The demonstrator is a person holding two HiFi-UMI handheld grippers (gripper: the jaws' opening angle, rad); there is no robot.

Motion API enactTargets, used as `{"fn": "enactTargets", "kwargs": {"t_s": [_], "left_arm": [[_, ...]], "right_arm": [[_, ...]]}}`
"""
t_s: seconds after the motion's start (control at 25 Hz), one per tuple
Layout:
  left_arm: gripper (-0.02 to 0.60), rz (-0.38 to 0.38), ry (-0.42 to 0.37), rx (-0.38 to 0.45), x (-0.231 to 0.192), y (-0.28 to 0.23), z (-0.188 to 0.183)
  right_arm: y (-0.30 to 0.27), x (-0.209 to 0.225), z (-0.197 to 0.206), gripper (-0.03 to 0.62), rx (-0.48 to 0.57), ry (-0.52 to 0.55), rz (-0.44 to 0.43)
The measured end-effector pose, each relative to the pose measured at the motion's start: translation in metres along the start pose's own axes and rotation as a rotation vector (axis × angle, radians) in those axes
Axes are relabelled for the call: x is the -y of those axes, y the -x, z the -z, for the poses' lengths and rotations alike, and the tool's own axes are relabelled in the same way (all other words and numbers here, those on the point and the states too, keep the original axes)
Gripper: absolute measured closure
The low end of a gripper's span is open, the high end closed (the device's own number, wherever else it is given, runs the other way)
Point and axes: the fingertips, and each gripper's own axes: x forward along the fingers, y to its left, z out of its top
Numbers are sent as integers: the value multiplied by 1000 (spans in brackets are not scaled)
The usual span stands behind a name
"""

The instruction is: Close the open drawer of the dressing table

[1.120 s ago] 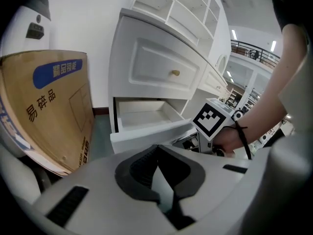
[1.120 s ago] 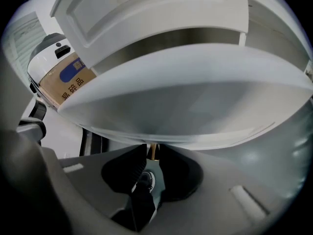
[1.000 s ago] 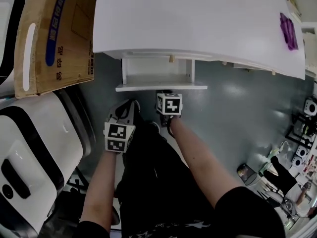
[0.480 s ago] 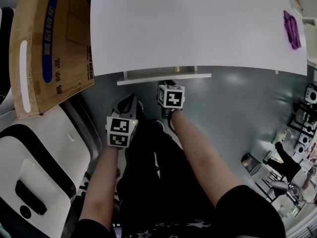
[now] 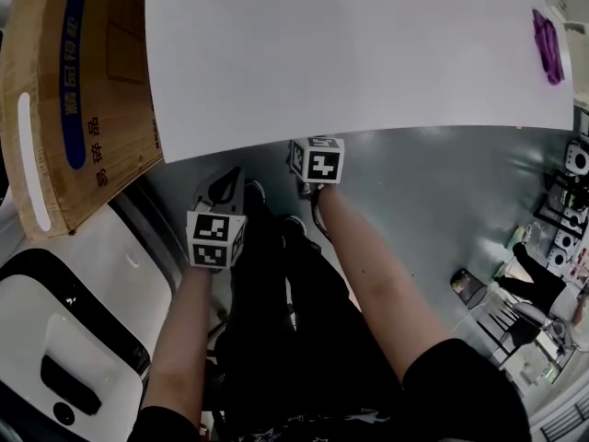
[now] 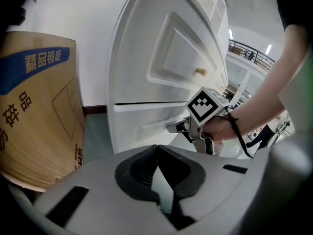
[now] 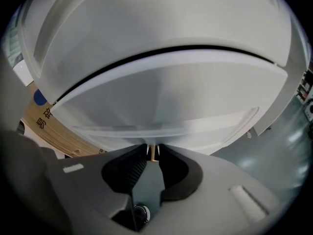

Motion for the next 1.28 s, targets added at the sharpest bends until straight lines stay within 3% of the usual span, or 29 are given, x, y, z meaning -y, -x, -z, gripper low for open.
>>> {"fn": "enactTargets", "kwargs": {"t_s": [0.52, 0.68, 1.04, 1.28], "left_arm": [[572, 11, 7, 21, 1, 8, -8], [572, -1, 3, 34, 5, 13, -12], [572, -47, -8, 92, 32, 43, -29], [572, -103, 10, 175, 62, 80, -46]], "right_arm": [[1, 1, -8, 510, 3, 15, 51], [7, 1, -9, 445, 14, -9, 23], [73, 10, 6, 448, 63, -71, 4], [132, 9, 10, 473, 119, 2, -38]]}}
